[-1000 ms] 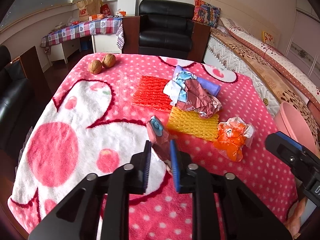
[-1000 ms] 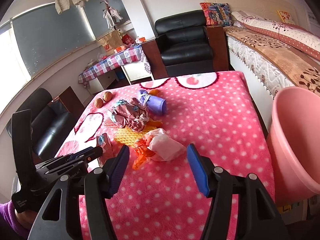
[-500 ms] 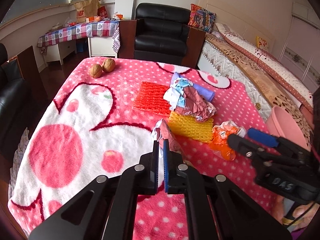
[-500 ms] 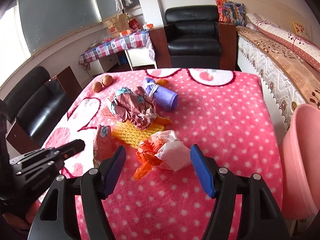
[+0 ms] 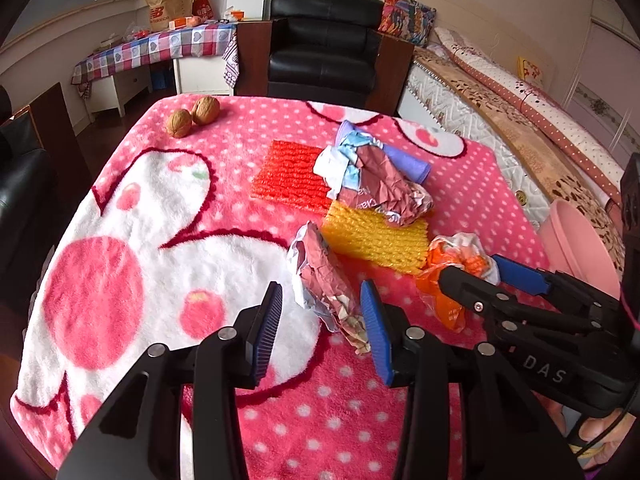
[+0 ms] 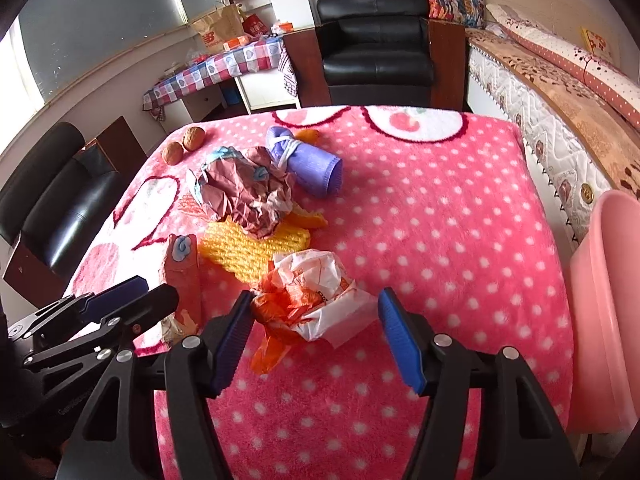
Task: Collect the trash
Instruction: 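Grasp the orange-and-white wrapper with the right tool while the left tool grasps a pink wrapper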
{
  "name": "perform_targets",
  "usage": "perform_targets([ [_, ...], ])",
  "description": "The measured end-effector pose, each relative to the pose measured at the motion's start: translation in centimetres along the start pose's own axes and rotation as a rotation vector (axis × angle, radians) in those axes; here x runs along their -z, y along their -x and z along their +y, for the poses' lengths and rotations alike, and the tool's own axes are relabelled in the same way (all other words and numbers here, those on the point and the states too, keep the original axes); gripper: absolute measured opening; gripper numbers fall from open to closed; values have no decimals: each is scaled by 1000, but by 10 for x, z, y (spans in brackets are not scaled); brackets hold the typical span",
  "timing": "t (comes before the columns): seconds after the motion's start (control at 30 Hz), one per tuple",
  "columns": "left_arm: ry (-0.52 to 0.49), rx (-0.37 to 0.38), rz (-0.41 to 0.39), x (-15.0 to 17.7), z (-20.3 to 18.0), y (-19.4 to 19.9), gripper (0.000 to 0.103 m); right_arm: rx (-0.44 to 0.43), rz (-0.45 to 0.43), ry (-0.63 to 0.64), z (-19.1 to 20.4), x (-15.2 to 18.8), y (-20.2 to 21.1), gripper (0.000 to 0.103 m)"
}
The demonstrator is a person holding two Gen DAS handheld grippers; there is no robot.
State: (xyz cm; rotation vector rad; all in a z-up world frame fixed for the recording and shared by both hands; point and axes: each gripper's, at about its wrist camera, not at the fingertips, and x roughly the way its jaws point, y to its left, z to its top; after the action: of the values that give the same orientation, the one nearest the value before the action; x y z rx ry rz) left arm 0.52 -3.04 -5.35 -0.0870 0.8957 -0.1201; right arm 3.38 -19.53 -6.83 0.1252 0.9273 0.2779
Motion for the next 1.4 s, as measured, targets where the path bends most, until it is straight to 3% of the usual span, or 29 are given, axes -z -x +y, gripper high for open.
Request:
perform_targets([
  [0.13, -16, -19, -9, 2, -3, -1, 41, -9, 11, -1, 0, 5, 1, 57],
  [0.27, -41, -27, -13, 3, -8, -1, 20, -6, -1, 1, 2, 13, 7, 52],
  [0.47, -69, -46, -47, 4, -13, 8, 2, -2, -18, 3, 4, 23, 18, 45],
  [0.8, -97, -43, -122, 3, -20, 31, 0, -18, -74, -28, 0, 29, 44, 45],
  [1.13, -54, -22, -172, -2, -3, 48, 0, -17, -126, -57, -7, 30, 65, 45],
  [1.33, -4, 41, -136, -7, 4, 44, 0, -30, -126, -59, -8, 32, 66, 45],
  [1.4, -7, 49, -118, -7, 1, 40, 13, -34, -124, -56, -7, 32, 65, 45],
])
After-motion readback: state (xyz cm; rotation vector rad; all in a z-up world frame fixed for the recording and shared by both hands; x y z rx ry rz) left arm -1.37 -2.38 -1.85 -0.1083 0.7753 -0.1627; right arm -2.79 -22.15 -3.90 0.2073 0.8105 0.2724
